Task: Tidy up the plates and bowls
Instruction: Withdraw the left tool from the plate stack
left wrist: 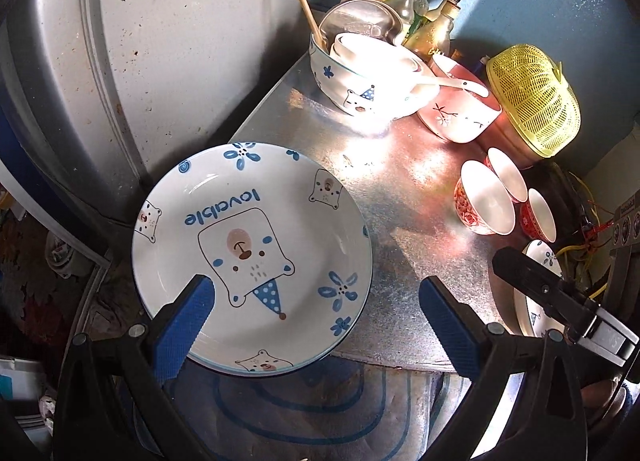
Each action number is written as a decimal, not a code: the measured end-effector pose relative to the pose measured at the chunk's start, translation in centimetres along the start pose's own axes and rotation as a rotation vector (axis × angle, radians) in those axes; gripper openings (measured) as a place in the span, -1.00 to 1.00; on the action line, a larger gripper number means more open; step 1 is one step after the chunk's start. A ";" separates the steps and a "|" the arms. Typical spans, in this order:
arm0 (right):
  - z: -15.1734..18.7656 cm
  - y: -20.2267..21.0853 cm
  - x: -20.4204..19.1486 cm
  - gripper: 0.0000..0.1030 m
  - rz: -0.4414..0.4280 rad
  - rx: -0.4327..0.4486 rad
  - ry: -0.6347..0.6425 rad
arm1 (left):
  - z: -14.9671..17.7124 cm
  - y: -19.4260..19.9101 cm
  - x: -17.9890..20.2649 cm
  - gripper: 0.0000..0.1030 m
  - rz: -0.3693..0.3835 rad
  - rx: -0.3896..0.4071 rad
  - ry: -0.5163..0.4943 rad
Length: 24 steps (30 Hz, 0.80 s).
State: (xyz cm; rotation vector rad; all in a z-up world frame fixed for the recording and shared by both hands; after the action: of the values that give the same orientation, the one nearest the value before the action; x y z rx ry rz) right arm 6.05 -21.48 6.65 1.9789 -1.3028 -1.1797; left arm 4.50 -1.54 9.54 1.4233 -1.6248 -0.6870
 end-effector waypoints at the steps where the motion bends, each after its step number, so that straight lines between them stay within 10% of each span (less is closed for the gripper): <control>1: 0.2 0.4 0.4 1.00 0.004 0.004 -0.007 | 0.0 -0.1 0.4 0.99 0.005 -0.002 -0.006; 24: 3.3 9.3 10.2 1.00 0.122 0.121 -0.185 | 0.6 -1.4 10.8 0.99 0.121 -0.050 -0.188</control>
State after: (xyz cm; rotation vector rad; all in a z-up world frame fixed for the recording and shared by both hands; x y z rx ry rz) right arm 0.46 -34.44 8.14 1.8774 -1.5984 -1.2767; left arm 4.72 -12.35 10.63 1.2438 -1.8097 -0.8055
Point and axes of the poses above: each gripper's, at about its wrist camera, not at the fingertips, and y roughly against the way its jaws point, x to its right, z to its underside, the point moved 1 cm from there along -y, roughly the way its jaws point, and after that the axes turned 2 degrees about -y, right-handed, at the moved point
